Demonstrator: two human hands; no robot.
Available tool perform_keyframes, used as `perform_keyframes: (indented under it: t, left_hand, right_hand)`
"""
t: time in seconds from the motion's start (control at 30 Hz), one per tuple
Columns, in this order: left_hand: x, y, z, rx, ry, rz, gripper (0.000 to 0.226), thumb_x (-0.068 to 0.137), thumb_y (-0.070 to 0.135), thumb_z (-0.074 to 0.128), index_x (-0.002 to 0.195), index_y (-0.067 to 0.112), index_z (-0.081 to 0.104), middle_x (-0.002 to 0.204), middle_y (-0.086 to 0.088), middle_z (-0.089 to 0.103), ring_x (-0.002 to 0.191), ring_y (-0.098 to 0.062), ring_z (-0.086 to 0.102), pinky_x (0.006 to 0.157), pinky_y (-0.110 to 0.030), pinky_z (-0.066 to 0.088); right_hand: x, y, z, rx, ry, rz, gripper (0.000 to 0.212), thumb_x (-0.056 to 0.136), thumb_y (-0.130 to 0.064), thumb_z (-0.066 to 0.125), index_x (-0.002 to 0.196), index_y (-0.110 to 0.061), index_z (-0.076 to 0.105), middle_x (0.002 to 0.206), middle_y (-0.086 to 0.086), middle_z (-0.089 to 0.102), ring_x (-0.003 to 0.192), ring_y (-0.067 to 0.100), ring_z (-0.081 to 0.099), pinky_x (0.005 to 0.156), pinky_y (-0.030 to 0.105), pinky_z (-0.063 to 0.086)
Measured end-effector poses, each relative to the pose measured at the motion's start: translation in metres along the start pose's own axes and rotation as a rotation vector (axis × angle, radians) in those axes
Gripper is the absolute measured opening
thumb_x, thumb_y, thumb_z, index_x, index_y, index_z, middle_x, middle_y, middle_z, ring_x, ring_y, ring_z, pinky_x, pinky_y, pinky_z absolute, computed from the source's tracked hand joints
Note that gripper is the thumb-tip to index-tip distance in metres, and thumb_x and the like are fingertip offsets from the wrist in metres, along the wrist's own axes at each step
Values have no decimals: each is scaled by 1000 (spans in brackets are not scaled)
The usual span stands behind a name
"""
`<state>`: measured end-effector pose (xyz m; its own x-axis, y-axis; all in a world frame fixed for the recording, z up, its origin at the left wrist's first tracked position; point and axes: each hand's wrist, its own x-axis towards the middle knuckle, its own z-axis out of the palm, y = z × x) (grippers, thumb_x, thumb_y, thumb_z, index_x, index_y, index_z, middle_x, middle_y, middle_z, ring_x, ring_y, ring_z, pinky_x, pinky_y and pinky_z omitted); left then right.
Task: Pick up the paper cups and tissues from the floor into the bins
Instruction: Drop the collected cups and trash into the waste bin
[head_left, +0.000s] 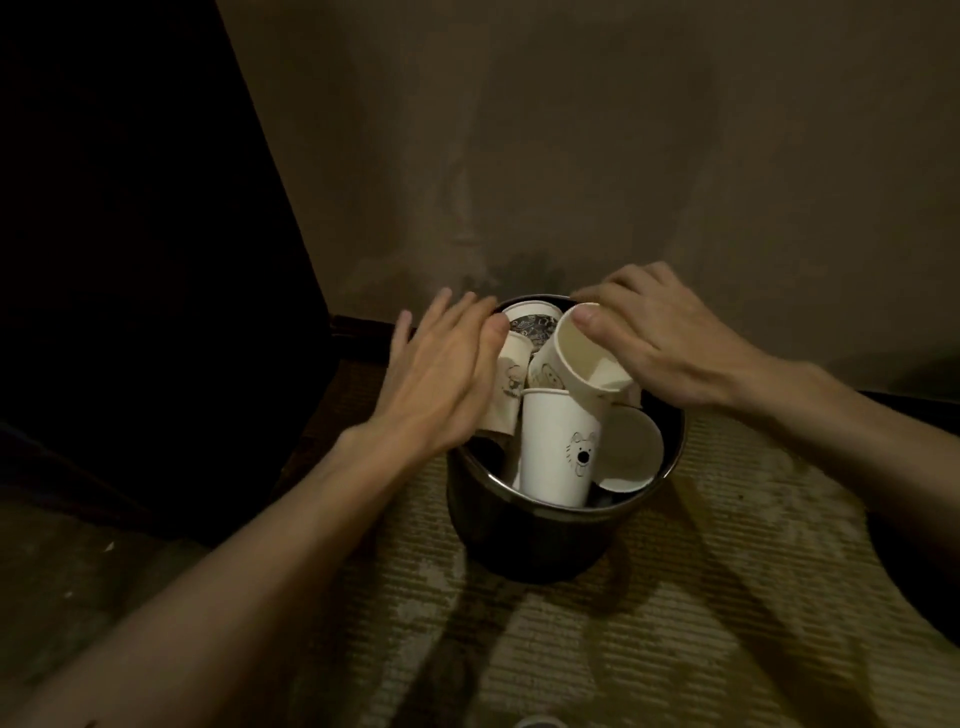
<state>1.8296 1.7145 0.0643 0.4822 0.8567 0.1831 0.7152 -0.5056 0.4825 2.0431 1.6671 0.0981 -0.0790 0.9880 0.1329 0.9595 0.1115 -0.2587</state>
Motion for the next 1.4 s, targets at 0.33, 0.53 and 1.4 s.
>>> perform_keyframes:
  t: [0.33,0.53,1.4]
  left_hand:
    - [-55,-18,-144,190,-13,111,39,94,40,52,60,23,57,53,7,54,49,-7,54,45,-26,39]
    - [-199,-89,-263,444,-89,-11,38,83,54,33,61,30,53,56,7,56,44,-8,54,38,-25,38]
    - [-723,-449,-290,-335,589,-1534,14,93,38,60,103,28,59,93,7,61,83,-9,59,75,-34,54]
  right_hand:
    - [-17,-154,-1,445,341,-338,22,82,-35,58,77,-15,50,68,-9,47,62,10,46,56,20,35]
    - [-11,-330,51,747,-43,-607,17,81,-34,62,79,-22,51,67,-6,53,58,16,53,48,28,43]
    - [-32,-896,308,-191,-900,-1197,44,92,-44,60,131,-31,46,117,-9,53,98,3,52,80,24,49]
